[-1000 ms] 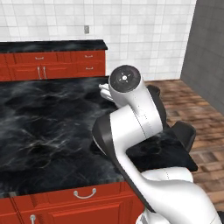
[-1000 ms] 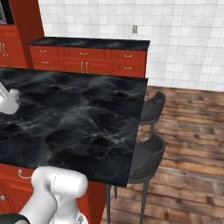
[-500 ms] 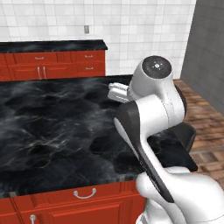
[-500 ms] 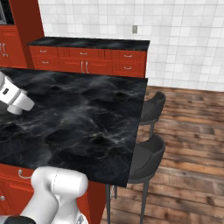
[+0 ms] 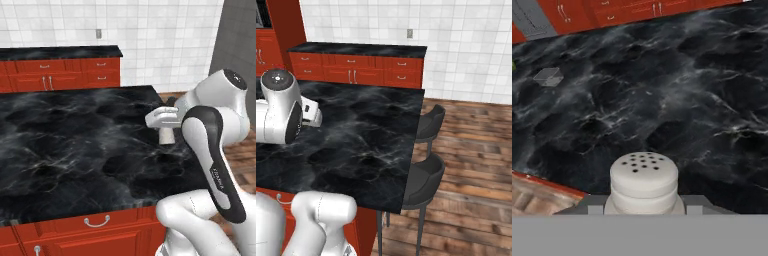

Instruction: Move the mustard and shaker from the cabinet to the dining counter.

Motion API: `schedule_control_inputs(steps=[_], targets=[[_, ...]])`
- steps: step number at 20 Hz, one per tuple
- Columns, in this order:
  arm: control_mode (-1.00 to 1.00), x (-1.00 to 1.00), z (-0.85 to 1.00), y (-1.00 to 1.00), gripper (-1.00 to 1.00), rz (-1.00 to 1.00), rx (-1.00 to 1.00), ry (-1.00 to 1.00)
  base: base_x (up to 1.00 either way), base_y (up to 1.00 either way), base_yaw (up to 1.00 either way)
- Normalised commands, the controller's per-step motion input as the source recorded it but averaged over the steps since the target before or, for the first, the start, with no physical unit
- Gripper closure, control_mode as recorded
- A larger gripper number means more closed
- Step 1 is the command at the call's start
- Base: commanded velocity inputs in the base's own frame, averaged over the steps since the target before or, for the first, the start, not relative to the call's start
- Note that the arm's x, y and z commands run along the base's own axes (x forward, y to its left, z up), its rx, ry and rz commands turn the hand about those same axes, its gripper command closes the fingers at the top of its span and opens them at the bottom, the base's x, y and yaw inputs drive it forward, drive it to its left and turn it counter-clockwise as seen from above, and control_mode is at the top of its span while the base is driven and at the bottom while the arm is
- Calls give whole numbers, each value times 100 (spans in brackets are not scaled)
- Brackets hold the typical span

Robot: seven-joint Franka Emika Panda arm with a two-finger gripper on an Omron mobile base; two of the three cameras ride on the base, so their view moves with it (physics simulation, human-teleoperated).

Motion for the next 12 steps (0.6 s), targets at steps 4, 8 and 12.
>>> schedule_control_inputs(steps=[4,8,12], targets=[[-100,30,-32,-27,100,53,2,0,0,0,0],[-100,31,-28,-34,100,50,5,-4,0,0,0],[-100,24,-31,-35,100,49,14,-10,0,0,0]])
